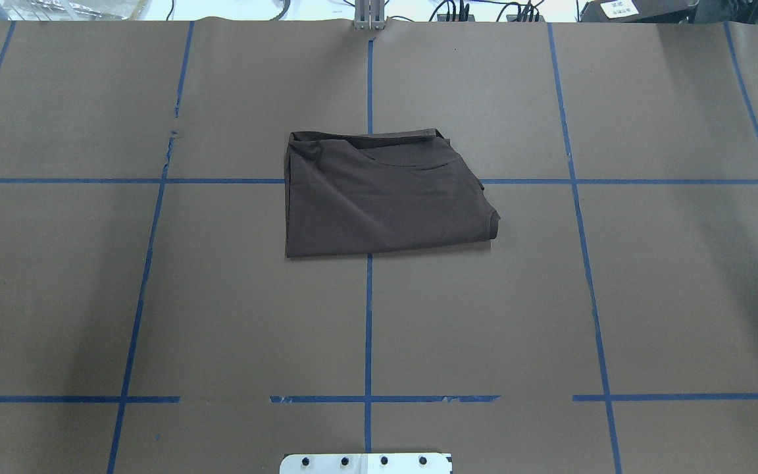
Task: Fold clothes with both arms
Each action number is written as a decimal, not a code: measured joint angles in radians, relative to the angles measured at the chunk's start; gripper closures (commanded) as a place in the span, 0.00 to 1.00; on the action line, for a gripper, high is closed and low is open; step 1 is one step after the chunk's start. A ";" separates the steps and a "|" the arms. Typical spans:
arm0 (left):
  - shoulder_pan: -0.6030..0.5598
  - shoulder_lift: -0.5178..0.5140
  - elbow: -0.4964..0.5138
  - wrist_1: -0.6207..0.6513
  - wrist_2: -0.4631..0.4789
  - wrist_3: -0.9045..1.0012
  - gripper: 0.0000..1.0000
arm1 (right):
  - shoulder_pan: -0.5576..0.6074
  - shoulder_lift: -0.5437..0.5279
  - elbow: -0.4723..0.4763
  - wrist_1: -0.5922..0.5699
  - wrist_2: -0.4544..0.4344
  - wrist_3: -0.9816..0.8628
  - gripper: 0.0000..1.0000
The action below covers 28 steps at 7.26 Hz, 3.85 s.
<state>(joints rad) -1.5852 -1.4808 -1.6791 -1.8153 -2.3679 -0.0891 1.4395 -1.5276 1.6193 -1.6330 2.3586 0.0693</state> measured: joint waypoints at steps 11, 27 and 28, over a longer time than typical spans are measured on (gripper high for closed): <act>0.155 0.015 -0.019 0.153 0.001 -0.003 0.00 | 0.002 -0.003 -0.041 0.012 -0.021 0.000 0.00; 0.048 -0.024 0.089 0.072 -0.022 0.001 0.00 | 0.038 -0.004 0.003 0.010 -0.043 -0.002 0.00; 0.029 -0.024 0.091 0.070 -0.053 0.000 0.00 | 0.039 -0.004 0.004 0.010 -0.041 -0.002 0.00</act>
<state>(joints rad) -1.5558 -1.5047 -1.5881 -1.7456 -2.4208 -0.0893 1.4782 -1.5315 1.6232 -1.6230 2.3180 0.0674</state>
